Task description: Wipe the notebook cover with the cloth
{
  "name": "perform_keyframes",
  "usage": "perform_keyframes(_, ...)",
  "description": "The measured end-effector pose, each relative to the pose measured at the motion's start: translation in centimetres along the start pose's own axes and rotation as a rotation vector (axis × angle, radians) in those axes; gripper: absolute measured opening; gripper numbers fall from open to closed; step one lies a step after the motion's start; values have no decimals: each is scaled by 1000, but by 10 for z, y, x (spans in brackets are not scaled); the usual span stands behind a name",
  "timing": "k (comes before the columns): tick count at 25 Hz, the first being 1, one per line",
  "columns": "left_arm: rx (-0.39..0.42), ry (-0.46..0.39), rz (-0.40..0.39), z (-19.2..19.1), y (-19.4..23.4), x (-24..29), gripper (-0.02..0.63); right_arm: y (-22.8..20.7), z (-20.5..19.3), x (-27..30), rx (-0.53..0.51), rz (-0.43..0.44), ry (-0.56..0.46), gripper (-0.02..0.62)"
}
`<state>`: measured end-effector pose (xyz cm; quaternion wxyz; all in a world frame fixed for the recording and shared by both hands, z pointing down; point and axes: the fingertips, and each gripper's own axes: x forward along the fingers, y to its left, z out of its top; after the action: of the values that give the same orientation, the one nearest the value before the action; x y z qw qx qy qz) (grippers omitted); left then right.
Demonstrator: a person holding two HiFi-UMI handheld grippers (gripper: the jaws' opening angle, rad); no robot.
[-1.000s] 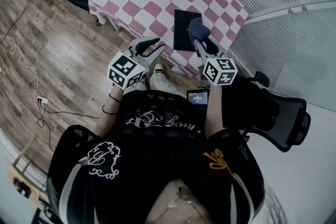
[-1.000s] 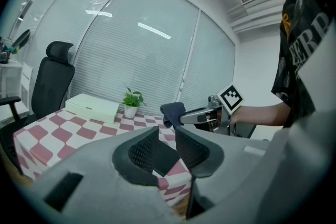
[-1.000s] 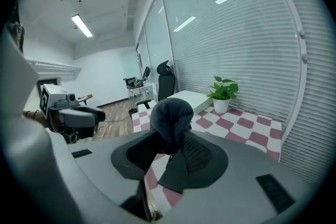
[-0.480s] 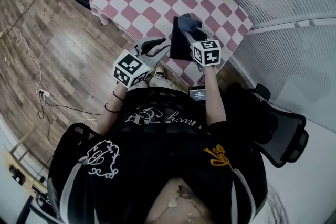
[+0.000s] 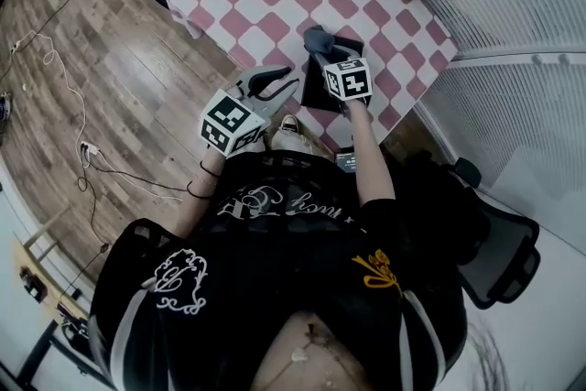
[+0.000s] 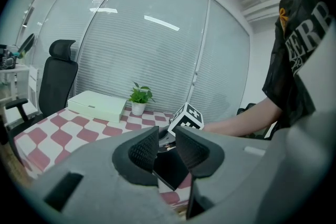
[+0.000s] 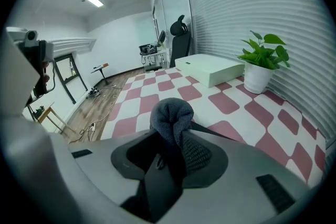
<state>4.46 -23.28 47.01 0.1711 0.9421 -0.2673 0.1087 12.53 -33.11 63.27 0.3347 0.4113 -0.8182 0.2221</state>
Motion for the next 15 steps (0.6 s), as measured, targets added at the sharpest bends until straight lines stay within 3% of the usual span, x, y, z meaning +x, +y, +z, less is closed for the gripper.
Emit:
perform_keyframes(5, -1, 8, 0, 1, 0, 5, 95, -23, -15, -12, 75, -20, -13, 130)
perform_keyframes(15, 18, 22, -73, 3, -13, 29, 95, -94, -53, -57, 192, -156, -3, 130)
